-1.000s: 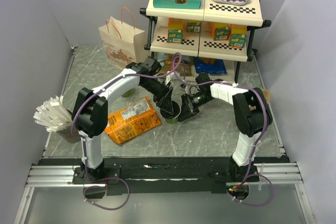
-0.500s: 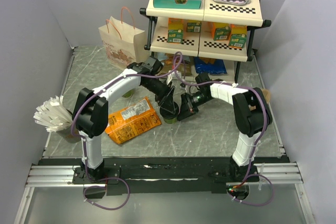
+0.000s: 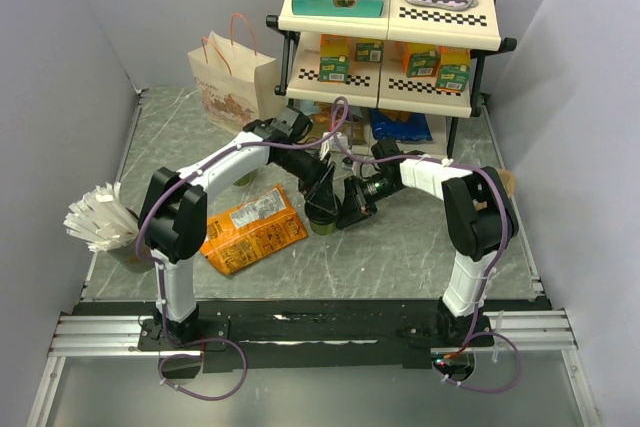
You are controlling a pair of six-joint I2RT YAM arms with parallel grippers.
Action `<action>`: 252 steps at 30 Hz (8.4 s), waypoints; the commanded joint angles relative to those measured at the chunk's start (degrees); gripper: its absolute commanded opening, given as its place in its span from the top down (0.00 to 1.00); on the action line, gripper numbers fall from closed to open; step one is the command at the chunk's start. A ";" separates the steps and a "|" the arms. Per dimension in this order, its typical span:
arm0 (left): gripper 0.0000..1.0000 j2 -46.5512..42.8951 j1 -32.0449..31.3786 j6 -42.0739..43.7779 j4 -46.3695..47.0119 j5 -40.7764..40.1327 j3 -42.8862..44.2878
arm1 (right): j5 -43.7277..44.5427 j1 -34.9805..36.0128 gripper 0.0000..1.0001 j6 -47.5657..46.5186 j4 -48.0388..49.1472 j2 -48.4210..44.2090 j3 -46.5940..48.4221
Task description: Pack the takeout coffee
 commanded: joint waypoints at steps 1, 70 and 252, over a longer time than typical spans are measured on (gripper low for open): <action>0.23 0.20 -1.24 -0.05 3.95 2.24 -0.62 | -1.12 0.56 0.78 1.19 0.69 1.10 1.39; 0.12 -3.67 15.81 -48.21 52.47 7.07 -28.65 | -15.35 -5.95 0.20 17.80 22.06 2.24 1.91; 0.13 6.17 18.09 -39.33 54.49 7.16 -35.95 | -9.65 0.12 0.16 16.23 32.86 8.57 -5.64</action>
